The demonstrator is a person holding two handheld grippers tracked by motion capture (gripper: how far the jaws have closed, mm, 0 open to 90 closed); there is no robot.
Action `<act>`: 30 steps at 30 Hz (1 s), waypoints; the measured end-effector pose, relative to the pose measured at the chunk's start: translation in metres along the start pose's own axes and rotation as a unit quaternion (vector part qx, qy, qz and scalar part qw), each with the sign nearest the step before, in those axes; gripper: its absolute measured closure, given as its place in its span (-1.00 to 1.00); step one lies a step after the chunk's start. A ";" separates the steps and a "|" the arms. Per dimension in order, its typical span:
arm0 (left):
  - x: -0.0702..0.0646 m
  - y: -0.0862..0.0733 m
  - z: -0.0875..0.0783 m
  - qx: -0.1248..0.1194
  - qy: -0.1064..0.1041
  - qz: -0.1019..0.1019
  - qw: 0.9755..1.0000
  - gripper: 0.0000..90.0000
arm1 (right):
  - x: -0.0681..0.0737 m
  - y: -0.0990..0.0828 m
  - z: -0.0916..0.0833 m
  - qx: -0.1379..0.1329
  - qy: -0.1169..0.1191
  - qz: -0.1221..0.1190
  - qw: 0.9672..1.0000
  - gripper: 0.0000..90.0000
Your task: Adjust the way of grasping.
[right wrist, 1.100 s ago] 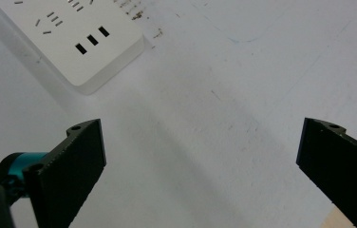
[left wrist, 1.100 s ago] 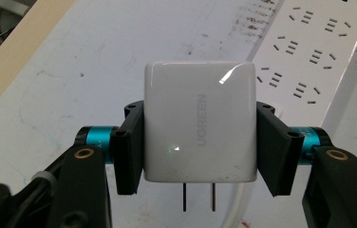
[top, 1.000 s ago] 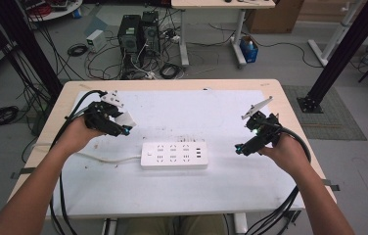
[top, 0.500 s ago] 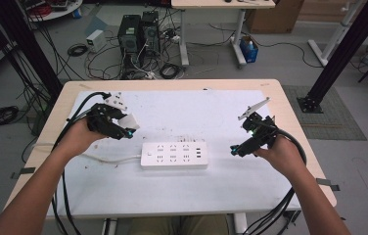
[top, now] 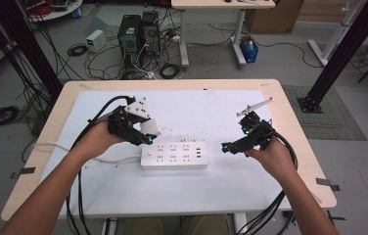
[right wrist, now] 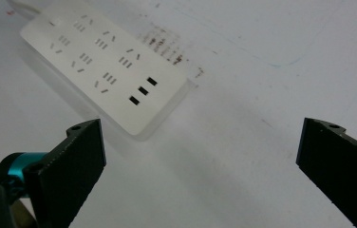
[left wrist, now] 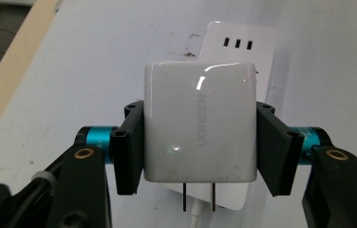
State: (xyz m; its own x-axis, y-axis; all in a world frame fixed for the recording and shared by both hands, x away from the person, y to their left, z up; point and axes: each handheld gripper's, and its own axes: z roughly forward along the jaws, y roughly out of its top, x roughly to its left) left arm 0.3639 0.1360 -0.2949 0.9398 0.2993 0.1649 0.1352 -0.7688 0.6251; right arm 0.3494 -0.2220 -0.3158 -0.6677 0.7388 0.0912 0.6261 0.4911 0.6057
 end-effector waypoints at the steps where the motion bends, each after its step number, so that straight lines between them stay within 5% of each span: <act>1: 0.000 0.000 0.000 0.000 0.000 0.000 1.000 -0.05 | 0.000 0.000 0.000 0.000 0.000 0.000 1.000 -0.96; 7: -0.010 0.005 0.010 -0.012 -0.030 0.016 0.999 -0.05 | 0.012 0.004 0.009 -0.036 0.070 0.047 0.996 -0.96; 15: -0.017 0.014 0.021 -0.020 -0.048 0.031 0.998 -0.05 | 0.021 0.010 0.023 -0.047 0.097 0.074 0.991 -0.96; 30: -0.017 0.030 0.035 -0.037 -0.068 0.046 0.996 -0.06 | 0.026 0.023 0.033 -0.060 0.204 0.159 0.964 -0.95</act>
State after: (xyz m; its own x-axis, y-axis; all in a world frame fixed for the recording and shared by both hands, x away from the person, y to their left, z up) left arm 0.3628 0.0878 -0.3059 0.9816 0.1468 0.1225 0.0280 -0.7442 0.6674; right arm 0.3603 -0.1762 -0.3258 -0.5683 0.5876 0.5760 0.7905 0.1959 0.5803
